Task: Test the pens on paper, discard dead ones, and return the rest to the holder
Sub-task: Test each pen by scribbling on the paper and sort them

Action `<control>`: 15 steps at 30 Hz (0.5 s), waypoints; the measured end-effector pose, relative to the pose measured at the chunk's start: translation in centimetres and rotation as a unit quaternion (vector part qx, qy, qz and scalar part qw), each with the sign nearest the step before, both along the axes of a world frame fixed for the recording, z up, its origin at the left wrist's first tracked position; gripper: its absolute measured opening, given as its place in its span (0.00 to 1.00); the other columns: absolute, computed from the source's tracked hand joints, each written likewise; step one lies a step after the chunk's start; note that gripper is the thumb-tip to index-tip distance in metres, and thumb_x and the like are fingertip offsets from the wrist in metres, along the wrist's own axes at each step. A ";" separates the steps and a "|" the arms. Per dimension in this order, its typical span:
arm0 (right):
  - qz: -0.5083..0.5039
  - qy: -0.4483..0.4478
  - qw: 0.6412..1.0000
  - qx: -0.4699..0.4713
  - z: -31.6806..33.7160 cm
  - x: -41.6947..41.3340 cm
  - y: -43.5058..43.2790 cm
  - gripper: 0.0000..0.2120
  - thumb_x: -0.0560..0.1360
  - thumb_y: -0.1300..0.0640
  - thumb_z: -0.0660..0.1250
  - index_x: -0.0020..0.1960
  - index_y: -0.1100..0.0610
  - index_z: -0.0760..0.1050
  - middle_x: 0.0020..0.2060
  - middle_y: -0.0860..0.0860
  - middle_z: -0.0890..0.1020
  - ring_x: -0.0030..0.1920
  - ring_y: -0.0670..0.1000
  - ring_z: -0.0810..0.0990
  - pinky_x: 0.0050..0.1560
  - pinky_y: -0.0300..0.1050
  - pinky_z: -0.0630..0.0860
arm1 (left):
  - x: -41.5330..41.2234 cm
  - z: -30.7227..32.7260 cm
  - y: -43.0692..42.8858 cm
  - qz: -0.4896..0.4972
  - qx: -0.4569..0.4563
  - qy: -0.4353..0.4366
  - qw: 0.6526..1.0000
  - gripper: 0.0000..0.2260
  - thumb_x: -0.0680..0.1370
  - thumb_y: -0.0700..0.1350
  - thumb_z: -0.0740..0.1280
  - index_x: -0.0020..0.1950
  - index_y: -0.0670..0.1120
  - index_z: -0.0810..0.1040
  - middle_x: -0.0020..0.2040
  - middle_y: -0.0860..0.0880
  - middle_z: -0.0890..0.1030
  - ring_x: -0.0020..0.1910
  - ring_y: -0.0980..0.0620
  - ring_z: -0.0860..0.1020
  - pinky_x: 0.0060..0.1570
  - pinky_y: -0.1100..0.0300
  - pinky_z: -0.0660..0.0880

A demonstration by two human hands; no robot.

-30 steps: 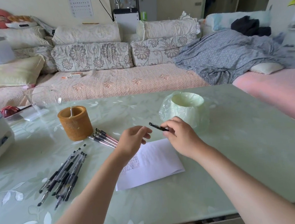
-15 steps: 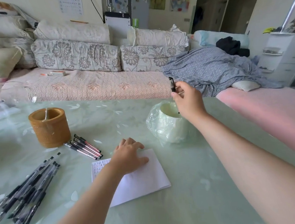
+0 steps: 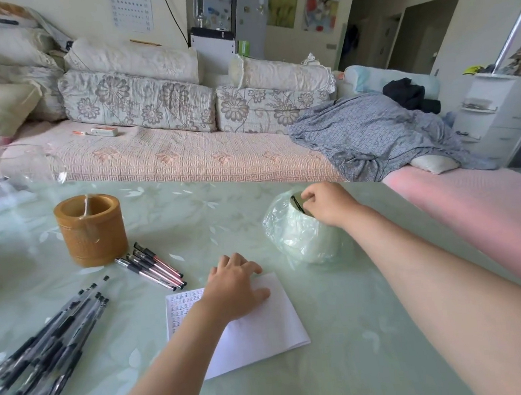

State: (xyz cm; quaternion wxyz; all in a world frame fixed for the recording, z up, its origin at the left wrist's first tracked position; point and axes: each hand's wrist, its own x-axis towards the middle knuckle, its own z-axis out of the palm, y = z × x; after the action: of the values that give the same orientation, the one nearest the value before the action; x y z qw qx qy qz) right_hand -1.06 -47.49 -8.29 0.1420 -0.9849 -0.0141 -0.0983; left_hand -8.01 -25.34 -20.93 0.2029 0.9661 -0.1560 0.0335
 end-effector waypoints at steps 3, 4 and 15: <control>0.032 -0.051 0.998 -0.009 0.7 -1.4 1.5 0.11 0.77 0.56 0.64 0.57 0.54 0.80 0.53 0.51 0.82 0.55 0.53 0.79 0.55 0.45 0.75 | -0.2 0.3 0.4 -0.008 -0.018 0.004 1.000 0.22 0.74 0.60 0.66 0.68 0.58 0.71 0.64 0.53 0.70 0.65 0.51 0.64 0.65 0.56 0.62; 0.047 -0.063 0.997 -0.009 0.8 -1.9 2.3 0.09 0.76 0.55 0.64 0.54 0.54 0.81 0.50 0.50 0.82 0.53 0.53 0.79 0.53 0.45 0.74 | -0.4 0.5 0.7 -0.010 -0.028 0.004 1.000 0.22 0.75 0.60 0.66 0.68 0.57 0.71 0.64 0.53 0.70 0.65 0.51 0.65 0.64 0.56 0.63; 0.205 0.056 0.974 0.078 -2.8 -8.3 15.3 0.06 0.75 0.53 0.65 0.48 0.50 0.81 0.41 0.45 0.80 0.45 0.48 0.79 0.50 0.42 0.76 | -3.9 4.1 11.8 0.077 -0.064 -0.011 0.995 0.09 0.75 0.51 0.69 0.53 0.52 0.79 0.46 0.52 0.77 0.49 0.50 0.77 0.49 0.56 0.75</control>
State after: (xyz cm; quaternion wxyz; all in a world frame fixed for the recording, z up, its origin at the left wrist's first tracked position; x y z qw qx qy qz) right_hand -9.41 -32.16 -11.06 0.2359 -0.9508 -0.2003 -0.0129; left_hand -11.92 -13.51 -16.86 0.2594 0.9598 -0.0811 0.0696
